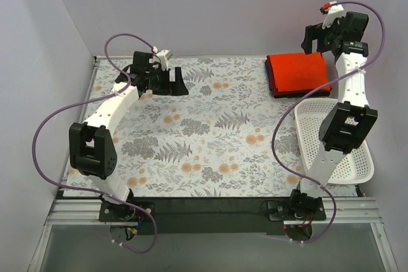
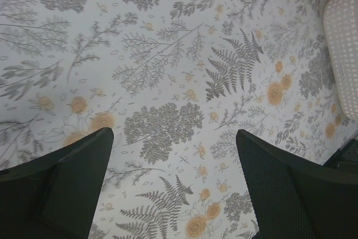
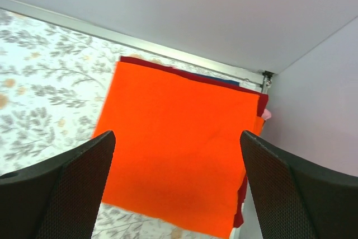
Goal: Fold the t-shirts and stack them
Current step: Reset both grippers
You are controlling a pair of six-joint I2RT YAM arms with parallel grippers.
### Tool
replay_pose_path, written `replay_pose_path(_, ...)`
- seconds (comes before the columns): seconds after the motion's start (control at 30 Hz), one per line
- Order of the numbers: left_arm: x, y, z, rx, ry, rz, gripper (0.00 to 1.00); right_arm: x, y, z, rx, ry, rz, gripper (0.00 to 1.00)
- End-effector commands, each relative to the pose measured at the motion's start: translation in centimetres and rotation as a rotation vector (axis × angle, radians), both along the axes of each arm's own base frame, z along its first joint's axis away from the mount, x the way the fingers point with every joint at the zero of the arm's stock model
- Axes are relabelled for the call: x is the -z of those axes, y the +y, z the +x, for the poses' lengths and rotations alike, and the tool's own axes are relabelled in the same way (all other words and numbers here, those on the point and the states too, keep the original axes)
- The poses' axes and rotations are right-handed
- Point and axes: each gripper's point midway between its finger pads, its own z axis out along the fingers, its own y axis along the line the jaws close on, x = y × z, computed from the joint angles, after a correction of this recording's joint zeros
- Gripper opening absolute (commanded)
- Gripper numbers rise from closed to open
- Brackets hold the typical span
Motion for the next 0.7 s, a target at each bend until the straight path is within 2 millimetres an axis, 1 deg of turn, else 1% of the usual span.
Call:
replay_pose_path(0.0,0.1,2.7,0.7,-0.075,0.079,0.107,0.92,-2.9,4.4,-3.8,-0.104,0.019,0.066,0.98)
replay_pose_path(0.03,0.0,3.6,1.2,-0.091,0.083,0.123,0.92,-2.3,5.7,-4.9,-0.133,0.058,0.087,0.98)
replay_pose_path(0.07,-0.1,3.7,1.5,-0.075,0.096,0.107,0.92,-0.9,6.6,-6.0,-0.145,0.109,0.117,0.98)
replay_pose_path(0.1,0.0,4.2,1.3,-0.072,0.12,0.098,0.92,-1.8,7.4,-7.3,-0.165,0.104,0.124,0.98)
replay_pose_path(0.13,-0.1,5.1,1.5,-0.086,0.128,0.076,0.92,-1.6,8.8,-8.3,-0.196,0.12,0.134,0.98)
replay_pose_path(0.17,0.1,5.4,1.3,-0.083,0.147,0.06,0.92,-1.0,9.6,-9.3,-0.209,0.145,0.144,0.98)
replay_pose_path(0.2,0.2,5.9,1.2,-0.095,0.153,0.061,0.92,-0.4,10.4,-10.9,-0.224,0.167,0.155,0.98)
replay_pose_path(0.23,0.4,6.6,1.3,-0.115,0.158,0.068,0.92,0.1,11.8,-12.0,-0.26,0.19,0.167,0.98)
replay_pose_path(0.27,1.4,7.2,0.8,-0.13,0.176,0.09,0.92,0.6,12.7,-13.0,-0.281,0.207,0.173,0.98)
replay_pose_path(0.3,1.0,7.6,0.7,-0.139,0.156,0.096,0.92,1.8,13.9,-14.6,-0.318,0.242,0.173,0.98)
replay_pose_path(0.37,1.7,8.3,0.0,-0.152,0.141,0.12,0.92,2.9,15.1,-16.3,-0.353,0.276,0.187,0.98)
replay_pose_path(0.4,3.0,8.7,-0.7,-0.16,0.145,0.14,0.92,4.2,15.9,-17.7,-0.374,0.316,0.2,0.98)
replay_pose_path(0.43,2.4,8.9,-1.1,-0.167,0.117,0.144,0.92,4.6,16.5,-18.6,-0.395,0.336,0.217,0.98)
replay_pose_path(0.47,2.4,9.1,-1.6,-0.173,0.112,0.149,0.92,5.2,16.8,-19.4,-0.403,0.357,0.226,0.99)
replay_pose_path(0.5,3.6,9.3,-2.6,-0.174,0.136,0.16,0.92,5.2,17.1,-20.2,-0.412,0.359,0.226,0.98)
replay_pose_path(0.53,2.9,9.3,-3.2,-0.177,0.117,0.158,0.92,6.7,17.1,-21.2,-0.415,0.391,0.224,0.98)
replay_pose_path(0.57,3.2,9.5,-3.7,-0.181,0.123,0.158,0.92,7.0,18.1,-22.0,-0.444,0.397,0.212,0.98)
replay_pose_path(0.6,3.3,9.6,-4.1,-0.186,0.117,0.159,0.92,6.7,18.5,-22.9,-0.46,0.384,0.201,0.98)
replay_pose_path(0.63,4.5,9.9,-5.1,-0.198,0.14,0.172,0.92,7.9,18.5,-23.8,-0.458,0.414,0.201,0.98)
replay_pose_path(0.67,4.1,10.1,-5.4,-0.211,0.12,0.176,0.92,8.2,18.7,-24.4,-0.462,0.419,0.203,0.98)
